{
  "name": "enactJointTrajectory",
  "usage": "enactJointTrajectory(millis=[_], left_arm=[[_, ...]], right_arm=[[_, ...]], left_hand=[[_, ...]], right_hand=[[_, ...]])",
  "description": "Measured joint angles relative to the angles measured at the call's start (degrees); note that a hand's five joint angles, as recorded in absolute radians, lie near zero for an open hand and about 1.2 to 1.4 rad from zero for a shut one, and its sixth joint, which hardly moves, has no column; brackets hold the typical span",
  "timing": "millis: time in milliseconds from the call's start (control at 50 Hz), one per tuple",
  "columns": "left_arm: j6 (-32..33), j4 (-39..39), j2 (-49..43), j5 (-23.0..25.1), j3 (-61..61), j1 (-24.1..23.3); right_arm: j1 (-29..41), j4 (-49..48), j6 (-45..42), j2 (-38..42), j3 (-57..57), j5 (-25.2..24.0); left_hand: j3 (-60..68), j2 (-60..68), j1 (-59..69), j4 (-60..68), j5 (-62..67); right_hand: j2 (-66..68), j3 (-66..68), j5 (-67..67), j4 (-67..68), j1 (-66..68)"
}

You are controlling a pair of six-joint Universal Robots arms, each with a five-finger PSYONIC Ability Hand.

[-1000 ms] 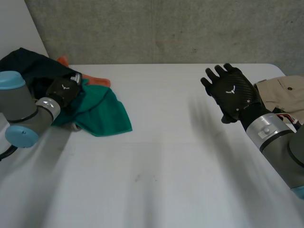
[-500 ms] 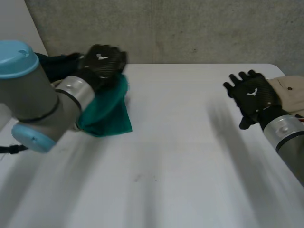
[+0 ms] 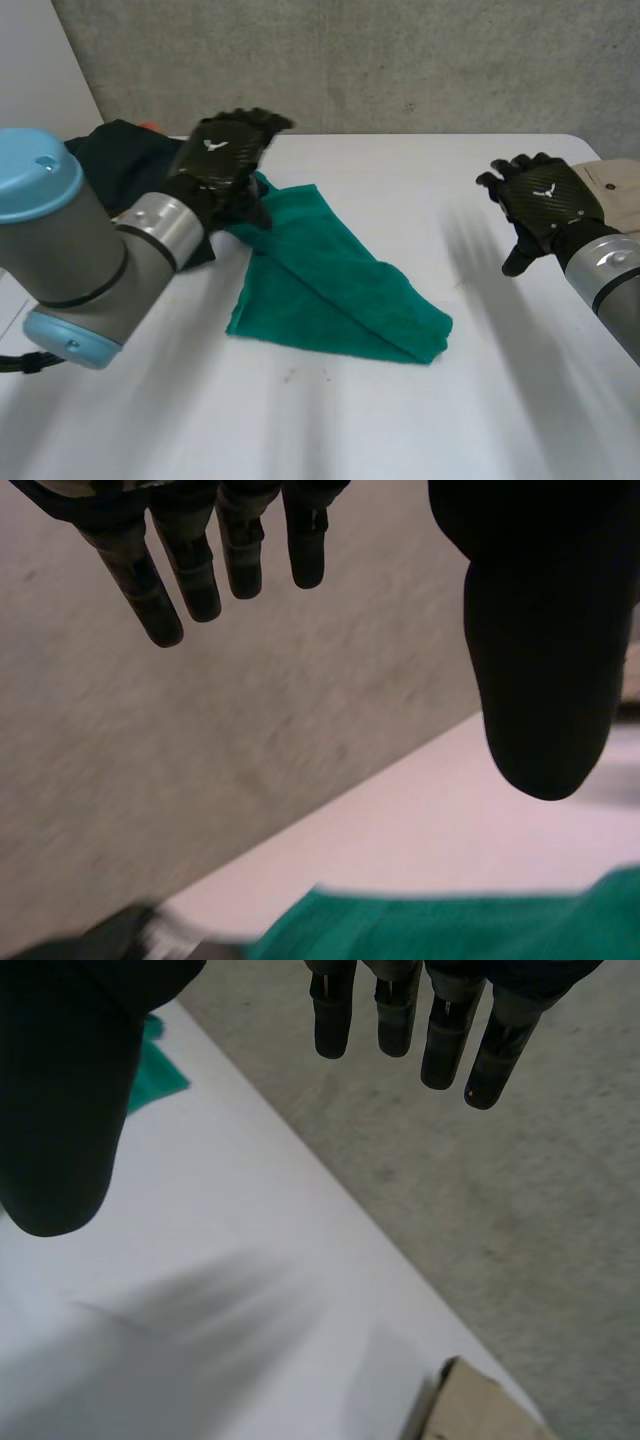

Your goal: Fold the laundry.

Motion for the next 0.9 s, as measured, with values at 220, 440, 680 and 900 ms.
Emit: enactJointTrajectory(millis=[220,440,680,900], left_arm=[[8.3,-7.7,-0.3,-9.0,-7.5,0.8],[9.4,-7.2,-1.8,-13.4,-14.0,-4.9],[9.9,-2.3,-9.1,-15.6,-11.0,-5.5],[13.3,-1.0,-13.5,-17.2,-7.1,-5.5]], right_arm=[[5.8,15.9,-0.3,4.8,-7.7,-3.9],[14.4,24.5,0.1,15.9,-16.1,-3.3],[17.1,17.9,-0.4,22.3,-16.7,3.9],[17.3,15.1,-0.4,21.3,-14.4,5.6]], left_hand=[[2.5,3.0,3.5,3.3,3.6],[4.0,4.3,3.9,4.6,4.9],[8.7,8.9,9.4,9.3,9.6],[11.5,11.7,11.6,12.0,12.4]], right_hand=[[0.0,0.0,0.0,0.0,0.0],[0.2,1.6,0.2,0.1,0.2],[16.3,15.7,13.5,14.5,13.2],[54.6,55.6,52.0,54.7,38.5]])
